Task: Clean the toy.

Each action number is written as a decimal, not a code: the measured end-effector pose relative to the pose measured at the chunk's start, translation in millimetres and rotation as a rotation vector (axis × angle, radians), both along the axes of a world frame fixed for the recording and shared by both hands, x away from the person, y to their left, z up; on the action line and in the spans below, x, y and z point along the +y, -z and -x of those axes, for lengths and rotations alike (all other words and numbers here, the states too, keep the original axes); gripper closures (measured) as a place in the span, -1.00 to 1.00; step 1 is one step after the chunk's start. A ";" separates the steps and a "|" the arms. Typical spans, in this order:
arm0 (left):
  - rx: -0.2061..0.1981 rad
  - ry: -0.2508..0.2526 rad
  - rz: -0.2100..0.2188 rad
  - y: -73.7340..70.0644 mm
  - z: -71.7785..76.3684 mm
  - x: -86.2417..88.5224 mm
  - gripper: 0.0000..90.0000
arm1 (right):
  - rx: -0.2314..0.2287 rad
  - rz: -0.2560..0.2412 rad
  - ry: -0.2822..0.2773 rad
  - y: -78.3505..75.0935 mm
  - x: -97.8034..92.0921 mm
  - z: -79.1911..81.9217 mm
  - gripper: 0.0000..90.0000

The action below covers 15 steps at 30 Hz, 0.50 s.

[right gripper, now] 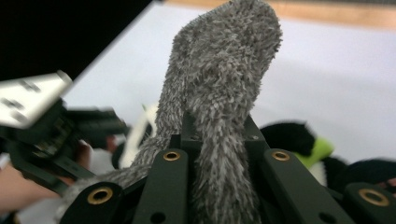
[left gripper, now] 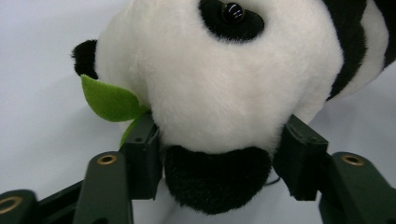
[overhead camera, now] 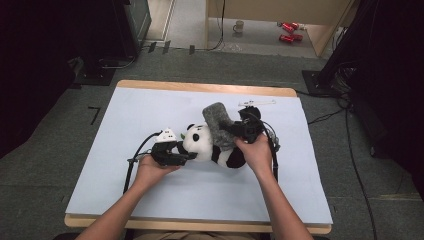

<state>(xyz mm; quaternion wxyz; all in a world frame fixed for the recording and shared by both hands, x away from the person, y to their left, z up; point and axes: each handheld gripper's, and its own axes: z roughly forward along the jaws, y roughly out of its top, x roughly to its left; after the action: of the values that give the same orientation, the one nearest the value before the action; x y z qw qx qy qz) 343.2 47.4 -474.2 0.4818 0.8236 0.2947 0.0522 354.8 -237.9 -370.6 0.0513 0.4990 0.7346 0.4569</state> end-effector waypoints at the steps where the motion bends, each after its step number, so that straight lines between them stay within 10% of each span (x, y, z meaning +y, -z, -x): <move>1: -0.002 -0.001 -0.008 -0.3 0.3 0.2 -0.03 | -0.020 -0.008 0.011 -5.9 -3.1 1.8 0.74; 6: -0.001 -0.006 -0.019 -1.8 0.2 0.9 0.08 | -0.072 -0.020 0.043 -24.6 -19.7 7.6 0.74; 15: 0.011 -0.011 -0.025 -3.3 -4.8 2.2 0.08 | -0.032 -0.001 0.099 -9.7 -46.2 4.6 0.74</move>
<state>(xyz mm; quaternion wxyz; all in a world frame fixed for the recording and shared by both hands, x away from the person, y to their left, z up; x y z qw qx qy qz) 348.0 49.7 -470.9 0.4694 0.8282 0.3013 0.0541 350.2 -284.1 -360.9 0.0855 0.5273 0.7080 0.4620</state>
